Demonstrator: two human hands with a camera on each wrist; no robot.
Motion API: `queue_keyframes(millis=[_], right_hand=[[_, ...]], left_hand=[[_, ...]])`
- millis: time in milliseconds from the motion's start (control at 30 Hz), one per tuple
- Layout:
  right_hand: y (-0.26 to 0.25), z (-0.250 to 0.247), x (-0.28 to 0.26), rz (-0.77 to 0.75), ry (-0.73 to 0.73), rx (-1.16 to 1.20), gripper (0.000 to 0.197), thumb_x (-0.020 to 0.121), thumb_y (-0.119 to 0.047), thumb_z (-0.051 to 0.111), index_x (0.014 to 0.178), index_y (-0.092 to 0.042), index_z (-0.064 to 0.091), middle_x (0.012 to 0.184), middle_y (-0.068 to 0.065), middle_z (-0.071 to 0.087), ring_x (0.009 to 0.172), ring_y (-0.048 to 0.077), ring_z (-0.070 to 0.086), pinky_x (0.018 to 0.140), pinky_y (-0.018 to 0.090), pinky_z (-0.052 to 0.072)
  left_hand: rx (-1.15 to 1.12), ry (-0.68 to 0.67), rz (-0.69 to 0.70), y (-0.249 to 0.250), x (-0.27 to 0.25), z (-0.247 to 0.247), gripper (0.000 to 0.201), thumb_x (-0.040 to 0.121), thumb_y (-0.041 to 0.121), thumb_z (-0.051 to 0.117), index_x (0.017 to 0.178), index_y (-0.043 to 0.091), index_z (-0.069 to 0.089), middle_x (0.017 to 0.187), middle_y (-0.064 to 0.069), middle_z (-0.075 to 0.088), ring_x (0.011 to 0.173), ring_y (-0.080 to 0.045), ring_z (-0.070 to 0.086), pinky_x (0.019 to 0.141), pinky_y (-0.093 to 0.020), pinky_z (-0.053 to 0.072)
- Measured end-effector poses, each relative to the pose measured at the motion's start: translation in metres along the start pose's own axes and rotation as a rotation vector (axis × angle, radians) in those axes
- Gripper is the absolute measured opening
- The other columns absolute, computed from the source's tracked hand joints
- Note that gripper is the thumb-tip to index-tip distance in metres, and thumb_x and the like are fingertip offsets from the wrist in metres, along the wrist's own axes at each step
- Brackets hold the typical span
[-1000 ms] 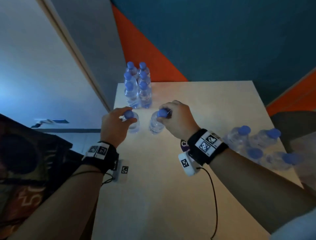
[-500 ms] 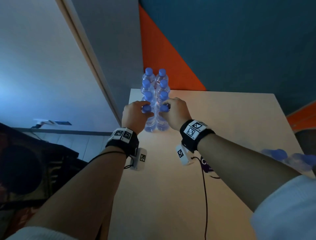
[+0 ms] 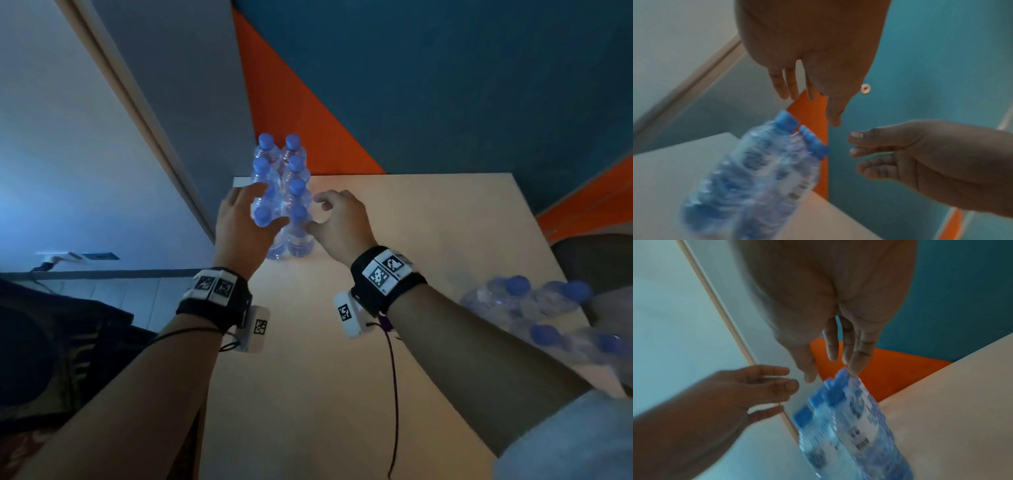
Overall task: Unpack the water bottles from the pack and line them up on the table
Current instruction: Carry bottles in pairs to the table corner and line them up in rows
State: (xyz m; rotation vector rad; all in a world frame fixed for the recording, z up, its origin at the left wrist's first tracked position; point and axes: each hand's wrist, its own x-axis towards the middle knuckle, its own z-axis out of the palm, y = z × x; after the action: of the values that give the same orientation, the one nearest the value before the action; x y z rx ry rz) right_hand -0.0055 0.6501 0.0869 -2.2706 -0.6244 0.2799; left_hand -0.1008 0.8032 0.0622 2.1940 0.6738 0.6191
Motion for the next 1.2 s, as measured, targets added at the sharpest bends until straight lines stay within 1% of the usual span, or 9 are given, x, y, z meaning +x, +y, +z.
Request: queue_keyframes(millis=[100, 200, 333, 433, 533, 700, 833, 967, 1200], right_hand=[[0.022, -0.054, -0.063, -0.014, 0.151, 0.115, 0.026, 0.083, -0.021, 0.082, 0.107, -0.014, 0.074, 0.103, 0.004, 0.069, 0.084, 0.016, 0.063, 0.081, 0.026, 0.052], [0.067, -0.123, -0.14, -0.02, 0.29, 0.049, 0.017, 0.087, -0.016, 0.077, 0.104, -0.017, 0.073, 0.103, 0.001, 0.068, 0.094, 0.017, 0.063, 0.083, 0.025, 0.05], [0.158, -0.201, -0.203, 0.108, 0.348, -0.269, 0.028, 0.084, -0.015, 0.073, 0.111, -0.019, 0.069, 0.115, 0.004, 0.063, 0.108, 0.028, 0.057, 0.095, 0.042, 0.046], [0.221, -0.247, -0.224, 0.348, 0.257, -0.449, 0.049, 0.076, -0.018, 0.073, 0.124, -0.023, 0.064, 0.127, 0.008, 0.055, 0.117, 0.036, 0.05, 0.099, 0.043, 0.041], [0.267, -0.267, -0.233, 0.432, 0.144, -0.483, 0.052, 0.073, -0.019, 0.071, 0.125, -0.025, 0.063, 0.13, 0.011, 0.052, 0.117, 0.036, 0.054, 0.098, 0.042, 0.042], [0.297, -0.261, -0.233, 0.342, 0.168, -0.336, 0.038, 0.084, 0.003, 0.07, 0.118, -0.013, 0.068, 0.122, 0.016, 0.057, 0.099, 0.04, 0.061, 0.082, 0.044, 0.05], [0.295, -0.266, -0.232, 0.26, 0.147, -0.356, 0.03, 0.076, 0.001, 0.076, 0.105, -0.008, 0.072, 0.104, 0.014, 0.06, 0.084, 0.038, 0.061, 0.073, 0.033, 0.038], [0.255, -0.261, -0.232, 0.136, 0.117, -0.343, 0.028, 0.077, -0.012, 0.083, 0.103, -0.016, 0.071, 0.098, 0.001, 0.054, 0.076, 0.029, 0.058, 0.072, 0.036, 0.045], [0.15, -0.18, -0.189, -0.063, -0.04, -0.071, 0.025, 0.088, -0.019, 0.078, 0.111, -0.023, 0.071, 0.102, -0.005, 0.054, 0.077, 0.014, 0.052, 0.076, 0.013, 0.034]], left_hand=[[-0.145, -0.013, 0.073, 0.056, -0.039, 0.011, 0.03, 0.085, 0.019, 0.082, 0.113, 0.018, 0.071, 0.107, 0.006, 0.066, 0.092, -0.013, 0.066, 0.082, -0.009, 0.048], [-0.243, -0.197, 0.208, 0.114, -0.088, 0.052, 0.017, 0.089, 0.012, 0.078, 0.103, 0.019, 0.072, 0.102, 0.004, 0.071, 0.089, -0.013, 0.07, 0.083, -0.023, 0.058], [-0.225, -0.514, 0.37, 0.169, -0.145, 0.134, 0.025, 0.088, 0.013, 0.078, 0.112, 0.02, 0.072, 0.115, 0.005, 0.065, 0.098, -0.01, 0.066, 0.086, -0.026, 0.058], [-0.169, -0.709, 0.447, 0.2, -0.177, 0.196, 0.048, 0.086, 0.02, 0.081, 0.131, 0.02, 0.064, 0.13, 0.0, 0.059, 0.114, -0.017, 0.063, 0.096, -0.037, 0.055], [-0.056, -0.799, 0.491, 0.219, -0.203, 0.243, 0.062, 0.082, 0.028, 0.084, 0.138, 0.021, 0.058, 0.135, -0.004, 0.057, 0.122, -0.026, 0.059, 0.101, -0.037, 0.049], [0.059, -0.683, 0.456, 0.221, -0.216, 0.271, 0.042, 0.085, 0.02, 0.078, 0.126, 0.018, 0.068, 0.122, -0.005, 0.07, 0.118, -0.031, 0.059, 0.101, -0.041, 0.049], [-0.094, -0.632, 0.303, 0.211, -0.211, 0.252, 0.04, 0.08, 0.015, 0.085, 0.119, 0.02, 0.074, 0.113, -0.003, 0.069, 0.095, -0.019, 0.066, 0.089, -0.029, 0.056], [-0.248, -0.461, 0.218, 0.181, -0.211, 0.191, 0.042, 0.074, 0.012, 0.092, 0.112, 0.018, 0.076, 0.104, 0.008, 0.072, 0.087, -0.002, 0.068, 0.08, -0.011, 0.053], [-0.046, -0.117, 0.246, 0.096, -0.19, 0.062, 0.036, 0.076, 0.007, 0.091, 0.109, 0.011, 0.077, 0.108, -0.001, 0.073, 0.096, -0.023, 0.072, 0.089, -0.036, 0.059]])
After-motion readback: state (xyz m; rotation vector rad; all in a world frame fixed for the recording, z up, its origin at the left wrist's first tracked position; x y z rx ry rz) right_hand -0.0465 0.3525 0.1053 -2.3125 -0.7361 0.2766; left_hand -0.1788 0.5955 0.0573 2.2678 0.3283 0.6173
